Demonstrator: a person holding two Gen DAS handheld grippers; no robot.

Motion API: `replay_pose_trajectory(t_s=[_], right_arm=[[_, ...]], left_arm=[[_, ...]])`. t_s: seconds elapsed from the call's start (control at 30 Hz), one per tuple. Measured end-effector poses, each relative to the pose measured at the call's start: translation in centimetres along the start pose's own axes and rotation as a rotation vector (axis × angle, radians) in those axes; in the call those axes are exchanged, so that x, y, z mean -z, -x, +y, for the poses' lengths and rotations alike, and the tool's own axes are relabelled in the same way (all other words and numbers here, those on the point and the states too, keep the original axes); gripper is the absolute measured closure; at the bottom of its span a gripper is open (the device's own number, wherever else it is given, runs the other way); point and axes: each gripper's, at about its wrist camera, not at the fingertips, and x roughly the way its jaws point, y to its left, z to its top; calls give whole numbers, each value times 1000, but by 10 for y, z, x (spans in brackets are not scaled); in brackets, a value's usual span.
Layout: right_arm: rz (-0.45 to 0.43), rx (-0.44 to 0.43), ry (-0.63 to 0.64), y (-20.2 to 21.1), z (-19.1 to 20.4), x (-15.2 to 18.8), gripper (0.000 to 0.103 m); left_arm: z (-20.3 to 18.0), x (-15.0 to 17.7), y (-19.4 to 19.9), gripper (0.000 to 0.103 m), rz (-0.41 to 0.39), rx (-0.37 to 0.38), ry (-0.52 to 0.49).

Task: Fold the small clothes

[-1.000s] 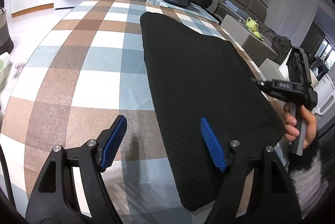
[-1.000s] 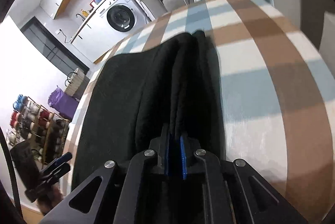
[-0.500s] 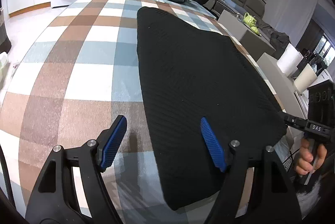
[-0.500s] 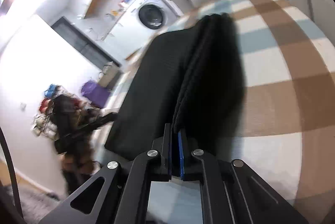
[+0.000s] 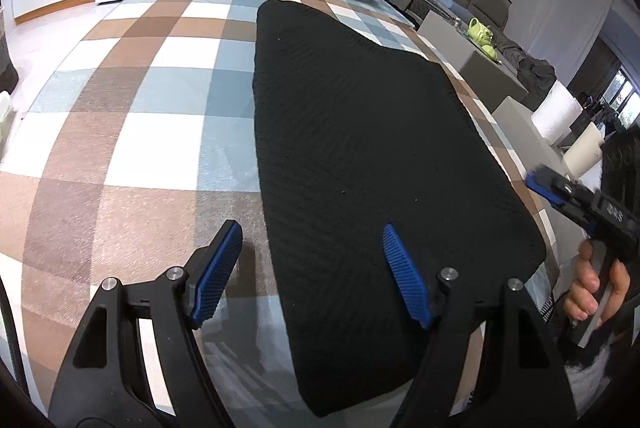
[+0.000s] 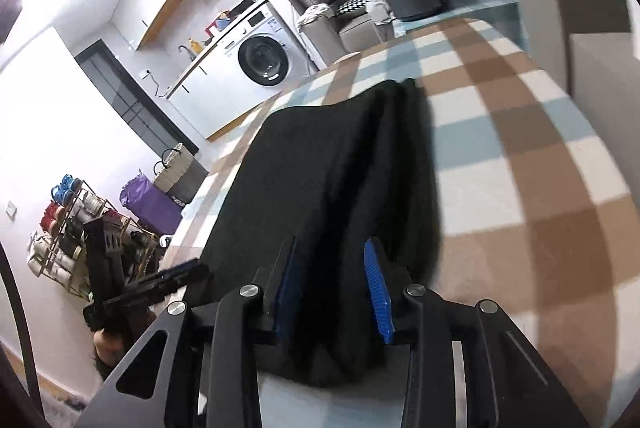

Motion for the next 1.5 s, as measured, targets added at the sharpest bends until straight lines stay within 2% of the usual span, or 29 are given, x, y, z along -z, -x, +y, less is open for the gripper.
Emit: replay_pose_trajectory(t_s=[0.2,0.27,0.3,0.37,0.4,0.47,0.5,0.57,0.67,0.73,0.83,0.9,1.0,1.07,1.17,1.27,1.3,1.33,1.37,1.4,1.43,1.47,1.5], right_arm=[[110,-13,-122,-69,-14,-38,69],[123,9,-138,-84,-18,-50,88],[123,19,-120,-86,-14,-53,96],[22,-9,-10,-70,7,-55,96],[-21,30,66,-60,19,-54,96],[5,115,107,-66,23,-54,96],[48,165,108,-74,19,-53,96],[107,193,83,-80,11,-46,93],[110,74,27,-59,7,-31,87],[135,-8,1,-42,9,-14,80],[181,-75,2,-22,17,17,78],[176,-70,51,-7,26,36,78],[126,-22,134,8,38,54,94],[88,-80,155,17,42,55,95],[166,29,154,9,35,59,95],[144,20,153,19,37,61,86],[127,30,159,28,38,60,79],[117,41,153,29,35,57,66],[114,58,137,32,31,55,60],[114,67,122,32,27,54,59],[125,69,97,32,23,54,59],[132,71,82,29,21,54,59],[137,77,76,26,21,52,58]], left_arm=[[-4,-3,-3,33,0,-10,-16],[-2,-4,-4,33,3,-14,-12],[-1,-4,-5,33,4,-16,-9],[3,-5,-4,33,1,-21,2],[5,-6,-4,33,-1,-19,7],[9,-7,-5,33,-2,-7,18],[10,-7,-6,33,1,-7,20],[11,-6,-8,33,7,-14,22],[11,-2,-4,33,4,-9,20],[10,2,-2,33,3,-11,18],[6,10,3,33,7,-4,-1],[4,15,6,33,6,0,-14],[3,22,10,33,9,6,-28],[4,26,13,33,5,2,-24],[6,28,17,33,5,7,-9],[7,31,20,33,1,3,-6],[7,32,20,33,5,7,-4],[7,32,20,35,1,10,-5],[7,33,20,37,-5,13,-7],[6,33,19,45,-7,17,-9],[6,33,18,61,-12,23,-11],[5,33,17,68,-2,37,-10],[4,33,16,70,2,41,-9]])
